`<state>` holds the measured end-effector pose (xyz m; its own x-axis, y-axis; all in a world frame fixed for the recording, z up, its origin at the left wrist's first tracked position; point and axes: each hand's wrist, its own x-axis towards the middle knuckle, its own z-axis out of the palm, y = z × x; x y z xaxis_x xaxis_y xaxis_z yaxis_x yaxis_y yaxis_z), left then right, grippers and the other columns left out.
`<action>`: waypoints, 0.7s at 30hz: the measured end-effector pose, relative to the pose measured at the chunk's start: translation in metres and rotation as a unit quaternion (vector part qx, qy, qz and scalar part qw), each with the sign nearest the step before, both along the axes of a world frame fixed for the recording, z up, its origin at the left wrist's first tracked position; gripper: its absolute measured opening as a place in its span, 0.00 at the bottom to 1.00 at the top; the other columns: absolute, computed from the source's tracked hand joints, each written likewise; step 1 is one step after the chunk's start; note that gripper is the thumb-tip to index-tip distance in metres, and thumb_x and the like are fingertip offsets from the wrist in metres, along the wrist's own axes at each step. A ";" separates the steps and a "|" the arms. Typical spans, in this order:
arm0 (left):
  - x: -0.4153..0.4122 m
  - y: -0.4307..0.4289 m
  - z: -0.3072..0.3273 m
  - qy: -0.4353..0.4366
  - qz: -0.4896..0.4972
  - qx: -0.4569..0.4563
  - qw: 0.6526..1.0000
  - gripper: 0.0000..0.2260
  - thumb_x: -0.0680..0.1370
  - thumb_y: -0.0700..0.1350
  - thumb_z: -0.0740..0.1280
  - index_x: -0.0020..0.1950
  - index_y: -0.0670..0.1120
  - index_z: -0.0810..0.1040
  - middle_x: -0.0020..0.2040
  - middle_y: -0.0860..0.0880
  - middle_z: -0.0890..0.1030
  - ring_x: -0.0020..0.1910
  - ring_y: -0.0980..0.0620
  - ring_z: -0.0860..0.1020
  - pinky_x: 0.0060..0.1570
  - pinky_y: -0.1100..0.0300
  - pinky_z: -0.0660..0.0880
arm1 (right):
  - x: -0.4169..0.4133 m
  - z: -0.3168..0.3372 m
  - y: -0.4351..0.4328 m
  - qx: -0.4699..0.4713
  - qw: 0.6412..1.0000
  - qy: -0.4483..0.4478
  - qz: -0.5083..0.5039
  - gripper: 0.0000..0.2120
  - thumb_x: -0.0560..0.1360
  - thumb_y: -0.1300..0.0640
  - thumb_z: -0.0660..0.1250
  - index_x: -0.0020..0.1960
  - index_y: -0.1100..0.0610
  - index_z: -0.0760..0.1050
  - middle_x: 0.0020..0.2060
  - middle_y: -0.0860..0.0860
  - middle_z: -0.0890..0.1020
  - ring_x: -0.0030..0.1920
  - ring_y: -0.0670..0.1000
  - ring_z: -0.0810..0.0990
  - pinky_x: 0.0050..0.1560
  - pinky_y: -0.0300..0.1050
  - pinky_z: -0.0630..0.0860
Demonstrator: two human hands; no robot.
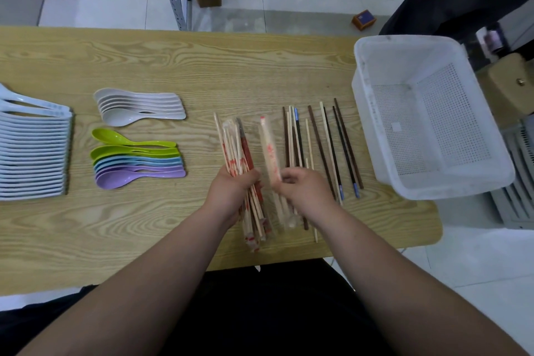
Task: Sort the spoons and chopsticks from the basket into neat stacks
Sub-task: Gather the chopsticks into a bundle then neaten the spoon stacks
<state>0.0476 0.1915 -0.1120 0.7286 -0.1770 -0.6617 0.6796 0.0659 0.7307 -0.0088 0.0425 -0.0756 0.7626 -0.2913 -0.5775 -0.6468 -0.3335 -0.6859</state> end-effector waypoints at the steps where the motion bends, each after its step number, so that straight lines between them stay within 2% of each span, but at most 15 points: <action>1: 0.000 0.000 0.001 -0.010 -0.005 -0.008 1.000 0.10 0.75 0.40 0.74 0.54 0.42 0.79 0.46 0.43 0.85 0.45 0.44 0.84 0.46 0.51 0.81 | -0.001 0.001 0.010 -0.001 1.000 -0.006 0.008 0.07 0.75 0.51 0.74 0.52 0.49 0.83 0.46 0.45 0.85 0.45 0.42 0.83 0.46 0.40 0.79; 2: -0.001 0.000 0.002 -0.017 -0.012 -0.015 1.000 0.12 0.73 0.42 0.76 0.55 0.42 0.80 0.47 0.43 0.85 0.47 0.43 0.84 0.48 0.50 0.81 | -0.001 0.001 0.018 -0.013 1.000 -0.012 0.014 0.06 0.75 0.52 0.75 0.51 0.50 0.83 0.44 0.46 0.85 0.43 0.43 0.82 0.46 0.38 0.78; 4: -0.004 0.002 0.002 -0.025 -0.021 -0.019 0.999 0.14 0.70 0.42 0.78 0.52 0.41 0.80 0.45 0.43 0.85 0.45 0.44 0.84 0.48 0.50 0.82 | 0.000 -0.002 0.028 -0.044 0.998 -0.022 0.034 0.07 0.74 0.52 0.75 0.50 0.52 0.83 0.38 0.45 0.82 0.37 0.42 0.79 0.36 0.32 0.72; 6: -0.007 0.003 0.002 -0.024 -0.017 -0.001 1.000 0.10 0.71 0.37 0.77 0.49 0.39 0.79 0.41 0.42 0.84 0.41 0.45 0.83 0.41 0.54 0.81 | 0.000 -0.005 0.032 -0.047 0.997 -0.032 0.061 0.05 0.74 0.52 0.75 0.46 0.52 0.82 0.35 0.45 0.81 0.36 0.44 0.78 0.37 0.38 0.72; 8: -0.009 0.003 0.001 -0.015 -0.004 0.038 0.999 0.06 0.72 0.34 0.74 0.45 0.40 0.78 0.36 0.43 0.81 0.35 0.46 0.81 0.36 0.56 0.79 | -0.002 -0.008 0.030 -0.014 0.997 -0.024 0.077 0.06 0.73 0.50 0.76 0.45 0.51 0.82 0.37 0.45 0.82 0.40 0.46 0.81 0.44 0.42 0.76; 10: -0.011 0.005 -0.002 0.001 0.010 0.064 0.998 0.06 0.73 0.34 0.72 0.43 0.42 0.77 0.34 0.44 0.80 0.33 0.47 0.80 0.35 0.55 0.79 | -0.005 -0.011 0.017 -0.026 0.997 -0.015 0.070 0.09 0.76 0.46 0.73 0.51 0.49 0.83 0.41 0.42 0.82 0.44 0.44 0.81 0.45 0.40 0.77; 12: -0.009 0.010 -0.006 0.018 0.020 0.069 0.997 0.07 0.72 0.36 0.74 0.47 0.43 0.77 0.36 0.44 0.81 0.35 0.46 0.82 0.39 0.53 0.80 | -0.008 -0.017 -0.009 -0.119 0.992 -0.018 0.039 0.11 0.79 0.46 0.68 0.58 0.50 0.80 0.47 0.42 0.82 0.45 0.42 0.79 0.41 0.36 0.73; 14: -0.008 0.014 -0.009 0.028 0.024 0.059 0.998 0.09 0.72 0.38 0.74 0.49 0.43 0.77 0.38 0.43 0.82 0.37 0.45 0.82 0.40 0.52 0.81 | -0.012 -0.028 -0.038 -0.197 0.980 -0.014 -0.001 0.14 0.80 0.49 0.67 0.64 0.51 0.77 0.54 0.46 0.81 0.48 0.46 0.79 0.43 0.40 0.73; 16: -0.007 0.015 -0.009 0.034 0.026 0.047 0.998 0.09 0.73 0.38 0.74 0.49 0.43 0.77 0.37 0.43 0.81 0.35 0.46 0.82 0.39 0.53 0.80 | -0.012 -0.040 -0.057 -0.225 0.974 0.010 0.001 0.16 0.80 0.52 0.67 0.67 0.53 0.75 0.58 0.49 0.81 0.52 0.49 0.80 0.48 0.43 0.74; 19: -0.010 0.013 -0.007 0.039 0.022 0.039 0.998 0.08 0.74 0.37 0.73 0.50 0.42 0.76 0.36 0.42 0.80 0.36 0.46 0.81 0.38 0.53 0.80 | -0.004 -0.054 -0.067 -0.235 0.970 0.056 0.042 0.16 0.79 0.54 0.68 0.66 0.54 0.76 0.60 0.51 0.80 0.56 0.52 0.80 0.54 0.47 0.77; 21: -0.012 0.012 -0.007 0.037 0.016 0.041 0.998 0.09 0.74 0.36 0.73 0.51 0.41 0.76 0.36 0.42 0.80 0.37 0.45 0.81 0.38 0.53 0.80 | 0.002 -0.060 -0.066 -0.265 0.960 0.066 0.064 0.11 0.78 0.58 0.67 0.60 0.55 0.77 0.56 0.52 0.80 0.51 0.53 0.79 0.48 0.46 0.76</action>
<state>0.0361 0.2039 -0.1194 0.6811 -0.0977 -0.7256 0.7308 0.0296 0.6820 -0.0070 -0.0231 -0.1358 0.7420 -0.4799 -0.4681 -0.6470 -0.6955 -0.3126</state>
